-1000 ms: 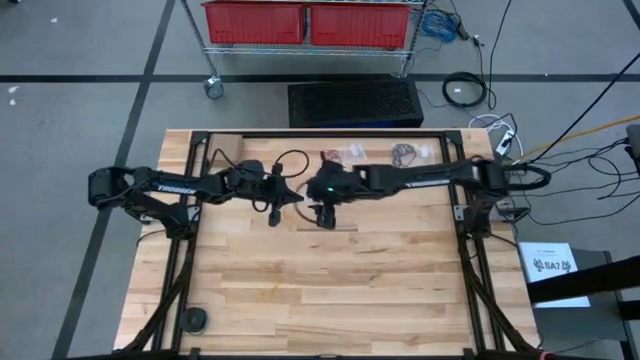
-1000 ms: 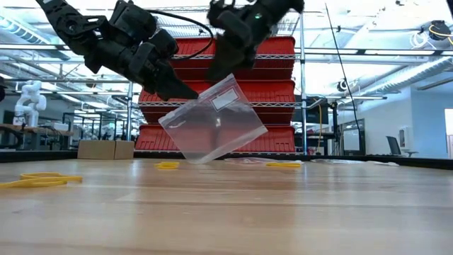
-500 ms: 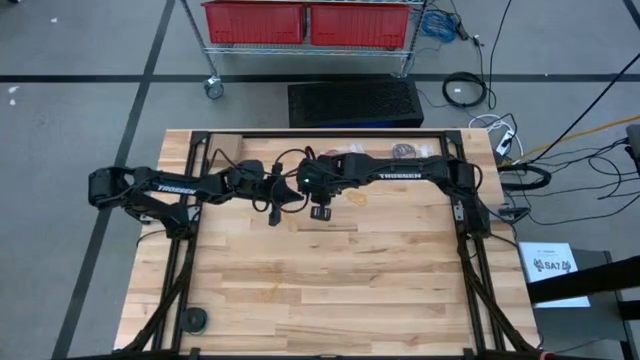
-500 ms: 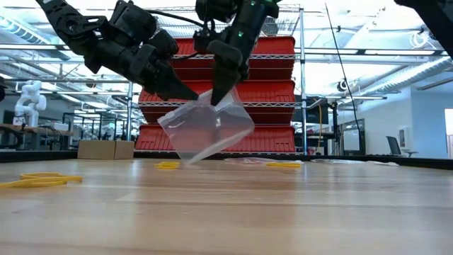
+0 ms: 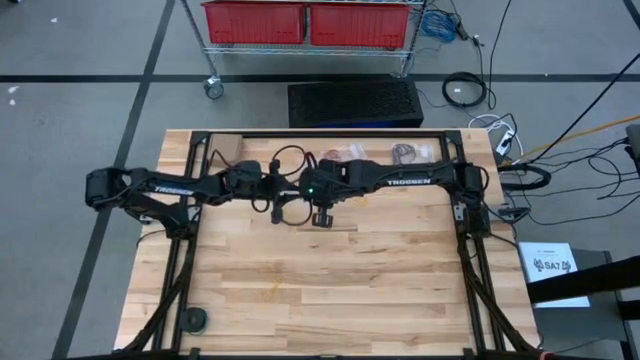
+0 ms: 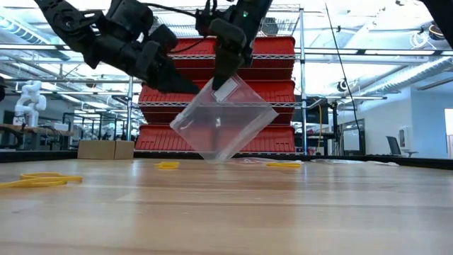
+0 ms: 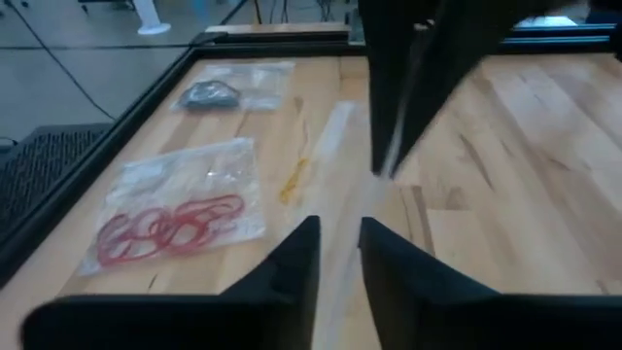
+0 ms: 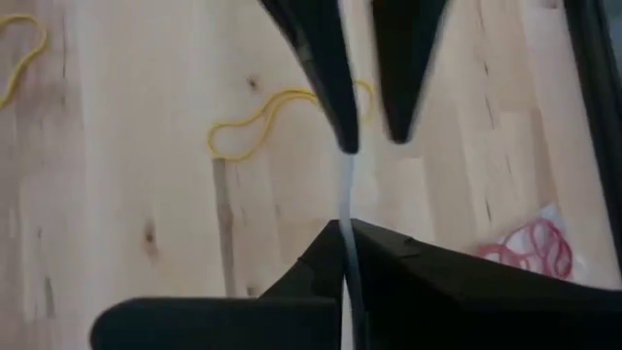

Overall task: Sort rubber bands
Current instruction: Open the top left transparent zip lock bag

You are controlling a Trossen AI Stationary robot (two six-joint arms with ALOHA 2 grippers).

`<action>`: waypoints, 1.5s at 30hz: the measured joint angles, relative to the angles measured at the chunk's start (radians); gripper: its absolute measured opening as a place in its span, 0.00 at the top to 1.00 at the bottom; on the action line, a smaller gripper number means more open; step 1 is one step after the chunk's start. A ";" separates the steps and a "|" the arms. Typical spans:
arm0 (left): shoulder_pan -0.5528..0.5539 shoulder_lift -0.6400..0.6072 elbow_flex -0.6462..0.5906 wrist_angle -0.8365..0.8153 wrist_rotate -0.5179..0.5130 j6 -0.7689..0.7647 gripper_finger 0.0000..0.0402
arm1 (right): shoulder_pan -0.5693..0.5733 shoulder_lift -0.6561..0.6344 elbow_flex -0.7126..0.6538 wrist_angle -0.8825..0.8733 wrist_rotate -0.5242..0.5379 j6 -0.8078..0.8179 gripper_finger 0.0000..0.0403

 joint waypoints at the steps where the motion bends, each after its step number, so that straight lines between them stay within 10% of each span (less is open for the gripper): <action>1: -0.003 -0.006 0.000 0.000 0.000 0.000 0.79 | 0.007 0.000 -0.007 0.006 0.005 0.000 1.00; 13: -0.024 -0.162 0.000 -0.077 0.000 -0.012 0.60 | 0.081 -0.038 -0.039 -0.006 0.175 0.088 1.00; 21: -0.007 -0.242 -0.050 -0.094 0.001 0.061 0.60 | 0.125 -0.239 -0.374 0.284 0.178 0.186 1.00; 32: 0.010 -0.229 -0.191 0.370 0.231 0.042 0.60 | 0.237 -0.566 -0.855 0.784 0.401 0.253 1.00; 45: 0.007 -0.082 -0.188 0.497 0.211 -0.086 0.60 | 0.289 -0.618 -0.909 0.959 0.438 0.154 1.00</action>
